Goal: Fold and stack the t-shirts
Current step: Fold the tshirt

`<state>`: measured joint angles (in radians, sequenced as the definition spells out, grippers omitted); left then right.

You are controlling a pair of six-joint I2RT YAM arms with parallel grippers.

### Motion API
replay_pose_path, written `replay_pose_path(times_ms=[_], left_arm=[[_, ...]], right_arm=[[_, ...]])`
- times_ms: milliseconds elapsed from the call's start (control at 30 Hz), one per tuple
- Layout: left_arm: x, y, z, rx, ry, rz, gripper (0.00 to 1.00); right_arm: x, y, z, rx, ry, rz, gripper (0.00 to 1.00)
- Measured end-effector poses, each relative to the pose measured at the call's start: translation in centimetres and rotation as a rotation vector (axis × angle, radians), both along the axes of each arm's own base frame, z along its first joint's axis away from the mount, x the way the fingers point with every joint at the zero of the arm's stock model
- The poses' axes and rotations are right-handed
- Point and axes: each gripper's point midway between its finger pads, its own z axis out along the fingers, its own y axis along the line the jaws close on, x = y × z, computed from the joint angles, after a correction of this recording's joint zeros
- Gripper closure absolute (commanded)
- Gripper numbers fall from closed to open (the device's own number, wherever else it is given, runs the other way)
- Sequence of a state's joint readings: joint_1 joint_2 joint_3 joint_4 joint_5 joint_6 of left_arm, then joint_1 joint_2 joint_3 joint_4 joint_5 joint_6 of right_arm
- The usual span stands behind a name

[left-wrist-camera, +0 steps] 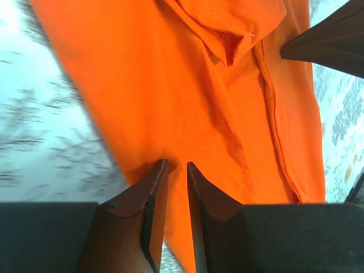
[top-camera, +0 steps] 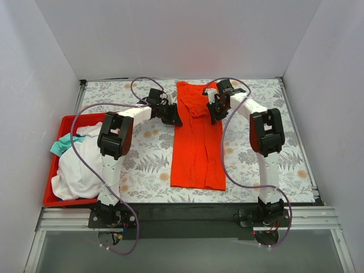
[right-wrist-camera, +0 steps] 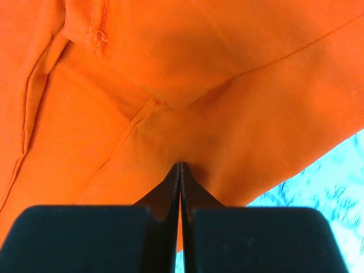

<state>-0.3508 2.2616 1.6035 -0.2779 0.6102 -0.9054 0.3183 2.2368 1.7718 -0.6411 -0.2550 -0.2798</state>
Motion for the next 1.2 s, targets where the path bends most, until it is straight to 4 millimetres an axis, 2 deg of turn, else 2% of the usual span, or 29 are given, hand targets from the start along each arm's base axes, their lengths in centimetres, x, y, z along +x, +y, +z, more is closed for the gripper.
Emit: replay_pose_path(times_ms=[133, 267, 333, 367, 433, 467, 533, 567, 600, 667, 700, 733, 833, 867, 967, 1000, 1033, 1067, 1100, 1133, 1200], left_arm=[[1.8, 1.4, 0.0, -0.001, -0.013, 0.037, 0.80], [3.4, 1.7, 0.1, -0.004, -0.036, 0.046, 0.80], [4.3, 2.0, 0.1, -0.001, -0.047, 0.056, 0.77], [4.5, 2.0, 0.2, 0.000, -0.052, 0.055, 0.73], [4.8, 2.1, 0.3, 0.001, -0.063, 0.048, 0.66], [4.8, 2.1, 0.5, -0.003, -0.068, 0.037, 0.61], [4.7, 2.1, 0.9, -0.012, -0.086, 0.009, 0.56], [4.6, 2.1, 1.1, -0.016, -0.095, -0.006, 0.52], [4.6, 2.2, 1.4, -0.014, -0.105, -0.018, 0.47], [4.3, 2.5, 2.4, -0.015, -0.129, -0.044, 0.26], [4.3, 2.6, 3.4, -0.019, -0.150, -0.056, 0.21], [4.1, 2.7, 4.5, -0.021, -0.172, -0.066, 0.20], [3.3, 3.2, 9.9, -0.029, -0.288, -0.096, 0.18], [2.8, 3.4, 12.4, -0.035, -0.343, -0.106, 0.18], [0.0, 4.2, 20.9, -0.062, -0.548, -0.137, 0.17], [-1.2, 4.4, 23.8, -0.077, -0.626, -0.146, 0.16], [-2.6, 4.8, 26.5, -0.089, -0.711, -0.155, 0.16], [-4.3, 5.2, 28.4, -0.097, -0.774, -0.166, 0.16], [-5.9, 5.5, 29.9, -0.101, -0.834, -0.183, 0.16], [-7.6, 5.9, 30.9, -0.102, -0.890, -0.203, 0.16], [-10.7, 6.5, 30.9, -0.092, -0.948, -0.253, 0.16]], right_arm=[[2.2, 1.1, 0.1, 0.030, -0.030, -0.013, 0.99], [4.3, 2.0, 0.2, 0.047, -0.065, -0.029, 0.99], [5.0, 2.2, 0.3, 0.054, -0.079, -0.036, 0.94], [5.2, 2.2, 0.3, 0.057, -0.081, -0.040, 0.79], [5.2, 2.4, 0.4, 0.067, -0.077, -0.047, 0.68], [5.2, 2.5, 0.6, 0.072, -0.076, -0.048, 0.58], [5.1, 2.6, 1.0, 0.082, -0.069, -0.043, 0.48], [5.1, 2.7, 1.4, 0.085, -0.068, -0.037, 0.40], [5.2, 2.8, 2.1, 0.091, -0.075, -0.033, 0.36], [5.5, 2.9, 4.3, 0.099, -0.119, -0.013, 0.29], [5.5, 2.9, 5.8, 0.105, -0.143, -0.007, 0.26], [5.4, 2.8, 8.1, 0.112, -0.182, 0.006, 0.22], [4.9, 2.5, 16.4, 0.147, -0.348, 0.042, 0.20], [4.5, 2.4, 19.6, 0.162, -0.416, 0.060, 0.16], [2.0, 1.7, 28.9, 0.207, -0.627, 0.109, 0.17], [0.9, 1.3, 31.4, 0.216, -0.697, 0.122, 0.06], [-0.1, 0.9, 32.8, 0.219, -0.739, 0.133, 0.02], [-2.0, 0.4, 34.4, 0.220, -0.786, 0.163, 0.02], [-3.2, 0.1, 34.8, 0.216, -0.809, 0.192, 0.02], [-4.6, -0.1, 34.8, 0.212, -0.826, 0.230, 0.02], [-7.6, -0.5, 32.9, 0.203, -0.808, 0.307, 0.02]])
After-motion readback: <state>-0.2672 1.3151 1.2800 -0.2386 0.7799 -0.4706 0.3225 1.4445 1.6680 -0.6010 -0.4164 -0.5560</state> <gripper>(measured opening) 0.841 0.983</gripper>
